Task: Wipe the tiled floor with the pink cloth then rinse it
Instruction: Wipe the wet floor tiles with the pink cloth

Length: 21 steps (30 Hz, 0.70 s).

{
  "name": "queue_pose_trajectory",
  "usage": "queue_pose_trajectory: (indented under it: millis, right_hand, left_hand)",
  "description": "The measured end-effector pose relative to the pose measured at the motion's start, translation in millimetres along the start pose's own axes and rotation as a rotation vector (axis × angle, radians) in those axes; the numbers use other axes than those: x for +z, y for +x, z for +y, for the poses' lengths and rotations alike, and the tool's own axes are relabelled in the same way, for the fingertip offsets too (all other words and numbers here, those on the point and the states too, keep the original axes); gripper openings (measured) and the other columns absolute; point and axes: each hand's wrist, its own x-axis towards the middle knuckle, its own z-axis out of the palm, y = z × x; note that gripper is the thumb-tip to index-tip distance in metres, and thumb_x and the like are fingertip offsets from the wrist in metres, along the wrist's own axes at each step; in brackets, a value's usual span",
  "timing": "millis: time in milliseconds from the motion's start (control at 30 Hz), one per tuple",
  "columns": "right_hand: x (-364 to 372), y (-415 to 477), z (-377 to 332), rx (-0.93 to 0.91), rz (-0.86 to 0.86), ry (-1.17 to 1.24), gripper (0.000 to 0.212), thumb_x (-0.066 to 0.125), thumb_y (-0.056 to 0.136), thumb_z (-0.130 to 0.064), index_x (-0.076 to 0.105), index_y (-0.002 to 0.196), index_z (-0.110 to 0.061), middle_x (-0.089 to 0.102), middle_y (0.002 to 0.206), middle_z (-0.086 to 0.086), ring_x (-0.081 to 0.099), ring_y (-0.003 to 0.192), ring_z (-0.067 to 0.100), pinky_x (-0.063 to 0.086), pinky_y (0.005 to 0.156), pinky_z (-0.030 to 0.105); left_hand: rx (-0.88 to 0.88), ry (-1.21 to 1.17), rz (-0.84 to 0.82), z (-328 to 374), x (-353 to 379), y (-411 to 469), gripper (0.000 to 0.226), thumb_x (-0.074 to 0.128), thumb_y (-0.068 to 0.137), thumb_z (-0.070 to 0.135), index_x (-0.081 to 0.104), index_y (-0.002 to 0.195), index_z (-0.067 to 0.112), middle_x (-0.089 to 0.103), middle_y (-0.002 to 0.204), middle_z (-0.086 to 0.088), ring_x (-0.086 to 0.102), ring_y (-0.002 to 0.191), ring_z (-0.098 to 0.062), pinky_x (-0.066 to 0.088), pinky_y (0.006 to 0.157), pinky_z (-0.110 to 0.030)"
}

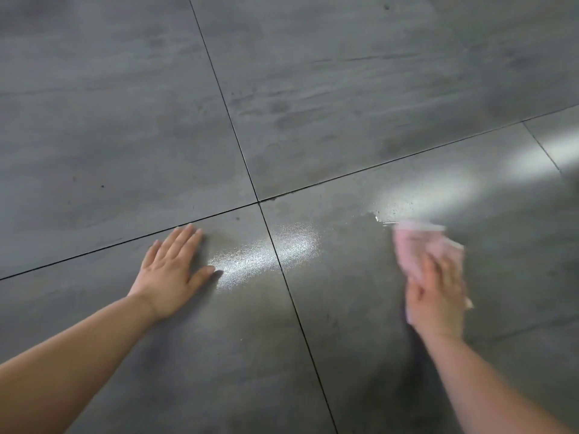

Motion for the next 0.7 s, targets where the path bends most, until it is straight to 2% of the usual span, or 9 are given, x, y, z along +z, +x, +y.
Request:
queue_pose_trajectory:
  millis: [100, 200, 267, 333, 400, 500, 567, 633, 700]
  right_hand:
    - [-12, 19, -10, 0.424, -0.008, 0.069, 0.063, 0.026, 0.087, -0.036, 0.028, 0.143, -0.007, 0.023, 0.150, 0.026, 0.018, 0.139, 0.042, 0.018, 0.111, 0.053]
    - [-4, 25, -59, 0.455, -0.088, 0.066, 0.058, 0.033, 0.097, -0.029, 0.010, 0.149, -0.017, 0.004, 0.157, 0.015, 0.003, 0.143, 0.036, 0.007, 0.115, 0.048]
    - [2, 26, -101, 0.205, -0.134, 0.017, 0.060, 0.035, 0.097, -0.029, 0.005, 0.149, -0.024, 0.000, 0.158, 0.008, 0.000, 0.143, 0.035, 0.015, 0.113, 0.049]
    - [11, 21, -147, -0.178, -0.242, -0.007, 0.062, 0.035, 0.096, -0.024, 0.002, 0.148, -0.031, -0.006, 0.158, 0.001, -0.006, 0.143, 0.034, 0.018, 0.112, 0.049]
    - [13, 14, -186, -0.576, -0.439, -0.052, 0.060, 0.031, 0.097, -0.022, 0.001, 0.147, -0.034, -0.011, 0.158, -0.003, -0.015, 0.143, 0.027, 0.001, 0.116, 0.044]
    - [19, 39, -192, -0.869, -0.471, -0.195, 0.055, 0.026, 0.097, -0.031, 0.004, 0.148, -0.034, -0.010, 0.158, -0.002, -0.015, 0.144, 0.018, -0.014, 0.115, 0.037]
    - [15, 71, -167, -0.709, -0.341, -0.185, 0.056, 0.016, 0.093, -0.039, 0.009, 0.148, -0.031, -0.003, 0.159, -0.001, -0.008, 0.145, 0.018, -0.007, 0.117, 0.038]
    - [3, 106, -131, -0.371, -0.205, -0.107, 0.055, 0.022, 0.094, -0.038, 0.015, 0.147, -0.026, 0.005, 0.158, 0.003, 0.001, 0.145, 0.021, 0.004, 0.117, 0.040]
    - [-15, 134, -103, -0.043, -0.137, -0.056, 0.053, 0.033, 0.097, -0.030, 0.018, 0.147, -0.020, 0.009, 0.157, 0.007, 0.008, 0.144, 0.025, 0.013, 0.114, 0.039]
  left_hand:
    - [0.098, 0.062, -0.050, -5, 6, 12, 0.119, -0.002, 0.042, 0.083, -0.014, 0.143, 0.021, -0.020, 0.152, 0.008, -0.025, 0.129, 0.002, -0.015, 0.114, -0.031]
    - [0.129, 0.076, -0.055, -9, 14, 14, 0.130, -0.024, 0.021, 0.091, -0.031, 0.129, 0.019, -0.035, 0.136, 0.013, -0.032, 0.126, 0.000, -0.033, 0.104, -0.024]
    - [0.144, 0.048, -0.007, -15, 20, 16, 0.121, -0.028, 0.028, 0.089, -0.029, 0.127, 0.019, -0.032, 0.136, 0.011, -0.032, 0.129, -0.003, -0.043, 0.090, -0.014]
    - [0.199, 0.121, 0.032, -19, 21, 17, 0.114, -0.014, 0.057, 0.086, -0.002, 0.141, 0.011, 0.002, 0.151, -0.004, -0.019, 0.138, -0.007, -0.035, 0.100, -0.014]
    - [0.175, 0.156, -0.024, -20, 19, 15, 0.092, 0.002, 0.080, 0.073, 0.029, 0.136, 0.005, 0.045, 0.139, -0.013, -0.012, 0.141, -0.006, -0.018, 0.112, -0.020]
    - [0.164, 0.145, 0.039, -24, 22, 14, 0.081, 0.005, 0.085, 0.066, 0.033, 0.131, 0.007, 0.054, 0.131, -0.012, -0.018, 0.139, 0.002, -0.011, 0.115, -0.021]
    - [0.149, 0.096, 0.084, -25, 23, 13, 0.082, 0.005, 0.084, 0.067, 0.032, 0.133, 0.007, 0.050, 0.134, -0.009, -0.018, 0.139, 0.003, -0.010, 0.115, -0.021]
    - [0.143, 0.093, 0.117, -27, 29, 15, 0.083, 0.006, 0.084, 0.068, 0.031, 0.133, 0.006, 0.046, 0.137, -0.008, -0.017, 0.140, 0.002, -0.010, 0.116, -0.021]
    - [0.160, 0.116, 0.142, -31, 34, 17, 0.084, 0.006, 0.084, 0.068, 0.030, 0.135, 0.007, 0.027, 0.151, -0.003, -0.016, 0.140, 0.001, -0.010, 0.117, -0.022]
